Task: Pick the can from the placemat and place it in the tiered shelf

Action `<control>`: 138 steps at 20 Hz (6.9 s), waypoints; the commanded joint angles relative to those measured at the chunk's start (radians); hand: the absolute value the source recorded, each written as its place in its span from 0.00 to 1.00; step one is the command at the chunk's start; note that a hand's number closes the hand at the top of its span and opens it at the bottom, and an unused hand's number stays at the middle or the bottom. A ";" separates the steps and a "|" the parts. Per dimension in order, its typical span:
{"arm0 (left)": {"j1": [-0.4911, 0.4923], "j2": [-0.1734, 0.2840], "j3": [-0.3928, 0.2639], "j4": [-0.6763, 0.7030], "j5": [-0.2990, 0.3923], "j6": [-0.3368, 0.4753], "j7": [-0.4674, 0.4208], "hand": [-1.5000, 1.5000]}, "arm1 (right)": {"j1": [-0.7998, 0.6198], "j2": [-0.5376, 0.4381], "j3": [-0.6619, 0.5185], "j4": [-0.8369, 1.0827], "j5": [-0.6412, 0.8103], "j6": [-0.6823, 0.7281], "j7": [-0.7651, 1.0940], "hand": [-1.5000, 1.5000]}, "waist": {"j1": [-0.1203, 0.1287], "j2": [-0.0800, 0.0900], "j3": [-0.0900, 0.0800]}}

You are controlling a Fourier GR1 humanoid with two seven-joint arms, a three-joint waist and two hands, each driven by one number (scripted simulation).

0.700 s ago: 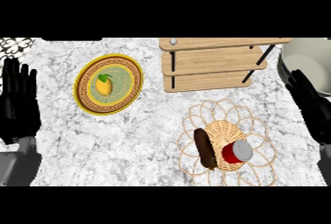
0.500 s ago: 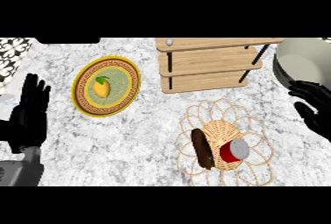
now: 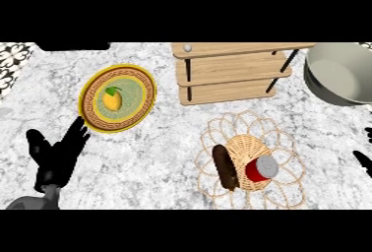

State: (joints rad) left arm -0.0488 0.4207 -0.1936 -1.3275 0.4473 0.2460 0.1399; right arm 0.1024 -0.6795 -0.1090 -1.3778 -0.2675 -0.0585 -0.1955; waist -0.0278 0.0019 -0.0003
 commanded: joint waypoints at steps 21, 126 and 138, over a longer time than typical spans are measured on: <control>-0.034 -0.057 0.006 0.032 -0.073 -0.028 0.065 0.50 | 0.117 -0.181 0.107 -0.829 0.077 0.048 0.818 0.00 | 0.032 -0.001 -0.001; 0.065 -0.234 0.208 -0.072 -0.318 -0.222 0.117 0.50 | -1.011 0.645 0.194 -0.601 0.960 0.475 1.267 1.00 | 0.035 -0.004 0.000; -0.018 -0.195 0.265 -0.053 -0.269 -0.259 0.208 0.50 | -1.284 0.458 -0.048 -0.158 0.890 0.460 1.040 1.00 | 0.039 -0.001 0.000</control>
State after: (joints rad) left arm -0.0481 0.2092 0.0571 -1.3612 0.1601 0.0033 0.3088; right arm -1.1207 -0.1668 -0.1071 -1.6744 0.6465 0.3939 0.8973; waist 0.0086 0.0003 -0.0005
